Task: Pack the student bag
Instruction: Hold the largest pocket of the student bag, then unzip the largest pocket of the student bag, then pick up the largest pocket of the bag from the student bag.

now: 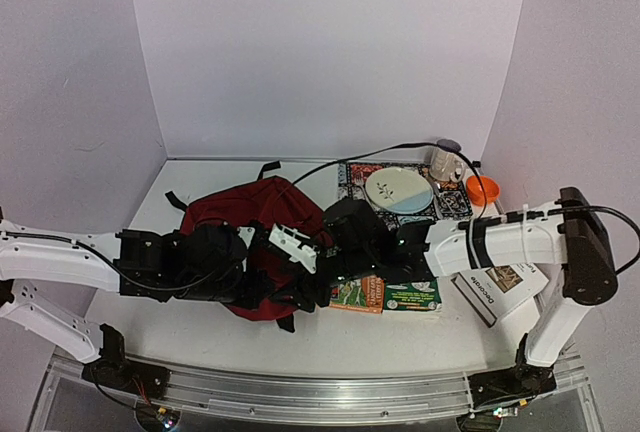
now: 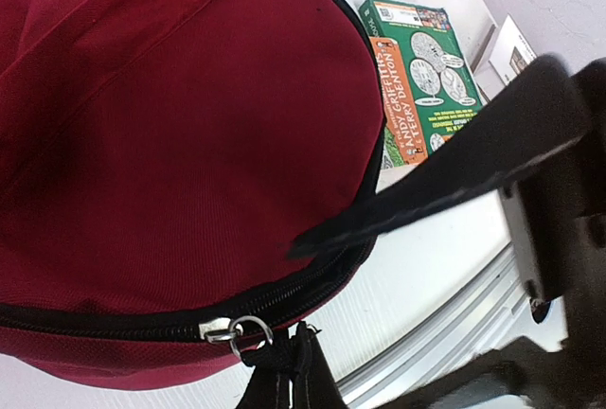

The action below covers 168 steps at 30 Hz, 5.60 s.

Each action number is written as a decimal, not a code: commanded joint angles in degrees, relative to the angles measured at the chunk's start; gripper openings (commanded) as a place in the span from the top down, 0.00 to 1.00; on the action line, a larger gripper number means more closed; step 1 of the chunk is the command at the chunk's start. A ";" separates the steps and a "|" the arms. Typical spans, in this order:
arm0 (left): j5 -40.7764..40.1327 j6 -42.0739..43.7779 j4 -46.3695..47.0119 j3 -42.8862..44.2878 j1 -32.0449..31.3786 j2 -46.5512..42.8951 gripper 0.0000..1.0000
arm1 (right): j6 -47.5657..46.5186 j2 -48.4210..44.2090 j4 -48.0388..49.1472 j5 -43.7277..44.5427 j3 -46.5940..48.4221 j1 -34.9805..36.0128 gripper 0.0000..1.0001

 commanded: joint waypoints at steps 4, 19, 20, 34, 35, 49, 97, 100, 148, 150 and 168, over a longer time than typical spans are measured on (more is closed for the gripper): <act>2.78 1.31 3.80 1.86 0.91 -2.48 1.00 | -5.08 3.65 1.29 -1.26 3.68 -0.14 0.52; 2.62 1.84 -3.83 -0.45 7.59 -6.62 1.00 | -8.19 -1.45 0.08 7.34 -1.36 -0.19 1.00; 2.49 1.63 -4.82 -0.99 9.11 -7.13 1.00 | -8.47 -2.55 0.08 7.78 -2.18 -0.21 1.00; 1.89 0.57 -9.73 -9.56 29.05 -7.33 1.00 | -9.48 -16.07 1.95 9.21 -11.38 -2.06 1.00; 2.18 0.07 -9.77 -10.27 30.76 -7.03 1.00 | -9.52 -16.98 2.52 9.20 -11.96 -2.22 1.00; -4.23 -7.96 -9.17 -20.37 38.38 -9.08 1.00 | -9.15 -18.44 6.55 6.84 -14.53 -3.36 1.00; 10.48 17.52 5.78 6.60 8.97 6.55 0.03 | 55.97 -9.76 -17.84 12.17 -8.46 -12.81 0.09; 9.18 17.44 7.36 5.97 6.95 7.87 0.03 | 56.19 -7.73 -15.41 8.92 -7.96 -12.82 0.10; -6.18 16.39 4.09 13.28 7.62 13.29 1.00 | 55.84 -10.29 -8.98 7.32 -6.47 -12.32 0.20; -6.12 17.27 2.98 13.42 8.86 11.82 1.00 | 55.63 -9.98 -9.90 8.68 -6.60 -12.29 0.19; -15.40 24.75 -14.54 22.48 16.90 0.62 1.00 | 49.60 7.10 -13.14 11.48 1.83 -12.32 0.29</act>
